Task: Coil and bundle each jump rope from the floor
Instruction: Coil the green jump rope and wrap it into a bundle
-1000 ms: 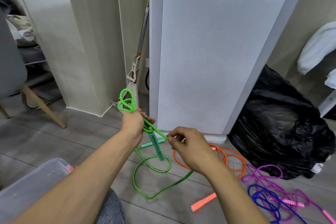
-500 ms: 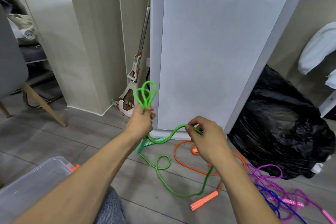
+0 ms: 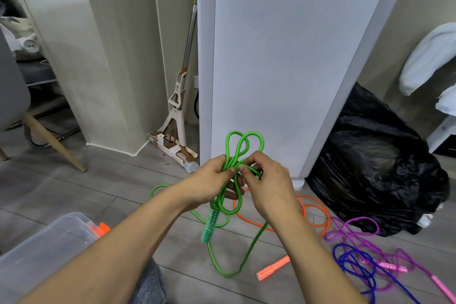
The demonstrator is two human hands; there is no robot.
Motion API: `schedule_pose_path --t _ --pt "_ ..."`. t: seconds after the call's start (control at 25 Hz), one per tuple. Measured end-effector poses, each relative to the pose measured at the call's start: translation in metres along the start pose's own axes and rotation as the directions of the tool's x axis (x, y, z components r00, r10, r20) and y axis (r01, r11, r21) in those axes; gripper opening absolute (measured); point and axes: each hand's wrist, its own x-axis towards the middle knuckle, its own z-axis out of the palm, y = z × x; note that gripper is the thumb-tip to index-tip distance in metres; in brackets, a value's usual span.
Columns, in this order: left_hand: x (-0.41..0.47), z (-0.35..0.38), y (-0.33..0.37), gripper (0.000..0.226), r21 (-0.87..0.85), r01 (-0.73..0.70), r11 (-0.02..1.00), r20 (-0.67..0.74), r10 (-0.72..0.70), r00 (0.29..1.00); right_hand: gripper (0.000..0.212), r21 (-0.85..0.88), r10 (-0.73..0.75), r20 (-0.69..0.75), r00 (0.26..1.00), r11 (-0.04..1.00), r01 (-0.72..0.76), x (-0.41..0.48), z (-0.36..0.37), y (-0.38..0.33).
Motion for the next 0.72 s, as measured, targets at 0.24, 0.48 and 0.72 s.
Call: schedule_pose_path --t 0.24,0.48,0.72 --pt "-0.003 -0.009 0.003 0.015 0.108 0.044 0.993 0.116 -0.057 0.992 0.016 -0.024 0.024 -0.011 1.0 0.999 -0.024 0.002 -0.003 0.004" --pt "-0.006 -0.014 -0.001 0.019 0.116 0.157 0.981 0.258 -0.182 0.949 0.009 -0.031 -0.03 0.15 0.988 0.999 0.035 -0.001 0.002 0.004" --pt "0.006 -0.013 -0.002 0.02 -0.096 0.088 0.991 -0.05 -0.093 0.994 0.005 0.02 -0.021 0.064 0.998 1.0 0.019 0.002 0.002 0.004"
